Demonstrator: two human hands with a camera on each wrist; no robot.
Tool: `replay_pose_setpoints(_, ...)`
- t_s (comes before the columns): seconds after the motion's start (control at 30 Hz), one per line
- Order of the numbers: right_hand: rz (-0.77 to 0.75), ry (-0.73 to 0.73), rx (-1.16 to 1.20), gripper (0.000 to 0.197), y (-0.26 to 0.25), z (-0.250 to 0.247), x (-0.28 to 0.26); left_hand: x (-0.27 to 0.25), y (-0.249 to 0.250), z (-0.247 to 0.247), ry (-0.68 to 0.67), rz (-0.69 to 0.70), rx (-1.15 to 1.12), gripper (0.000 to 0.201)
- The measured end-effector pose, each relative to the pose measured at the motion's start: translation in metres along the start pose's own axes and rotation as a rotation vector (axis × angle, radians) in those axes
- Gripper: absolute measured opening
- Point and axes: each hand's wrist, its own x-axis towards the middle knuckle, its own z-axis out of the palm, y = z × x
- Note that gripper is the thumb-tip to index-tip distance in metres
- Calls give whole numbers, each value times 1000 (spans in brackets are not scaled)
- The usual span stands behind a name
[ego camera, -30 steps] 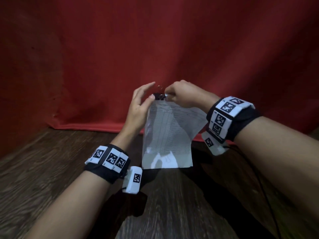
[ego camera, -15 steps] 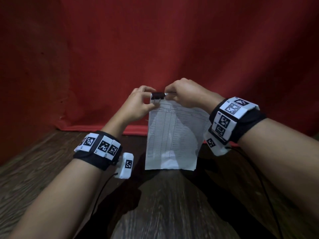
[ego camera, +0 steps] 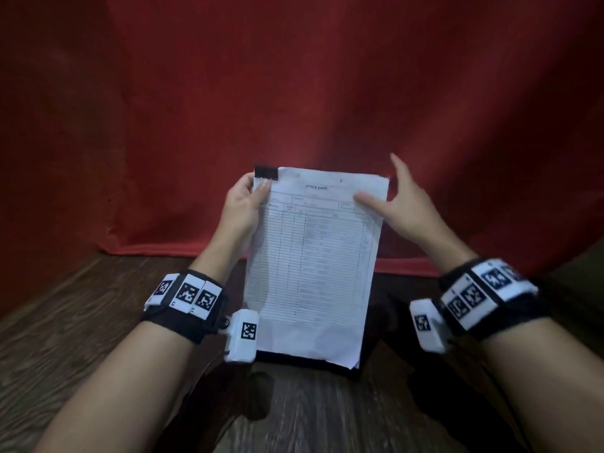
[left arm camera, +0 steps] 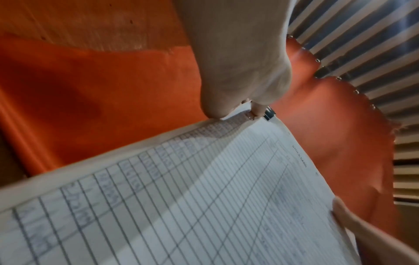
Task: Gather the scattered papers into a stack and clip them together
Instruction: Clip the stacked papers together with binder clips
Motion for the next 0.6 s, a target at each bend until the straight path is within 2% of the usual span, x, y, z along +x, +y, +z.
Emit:
replay_pose_setpoints(0.07,120,-32,507,90,18,15,-20,-1,3,8,14,-34,-33,11)
replay_pose_setpoints(0.1,174,-26,646,74,25,26,-28,-2,4,15,23,-53,-32,10)
replay_pose_setpoints(0.17,223,49,759,36,34,44,-40,-4,5,29,54,-98,11,12)
replay_pose_setpoints(0.23,249,134,799,17,39,53,-45,-7,4,36,57,-143,48,18)
replay_pose_setpoints(0.3,291,148,848,20,46,52,-45,-11,1,30,0,-174,88,27)
replay_pose_setpoints(0.37,325,138,885,24,50,47,-43,-20,-7,19,-135,-213,147,33)
replay_pose_setpoints(0.43,370,108,901,22,55,46,-41,-35,-18,13,-265,-267,235,30)
replay_pose_setpoints(0.5,443,64,905,22,61,51,-42,-47,-37,15,-234,-307,248,26)
replay_pose_setpoints(0.6,532,-58,802,21,74,65,-53,-58,-73,19,-51,-477,230,24)
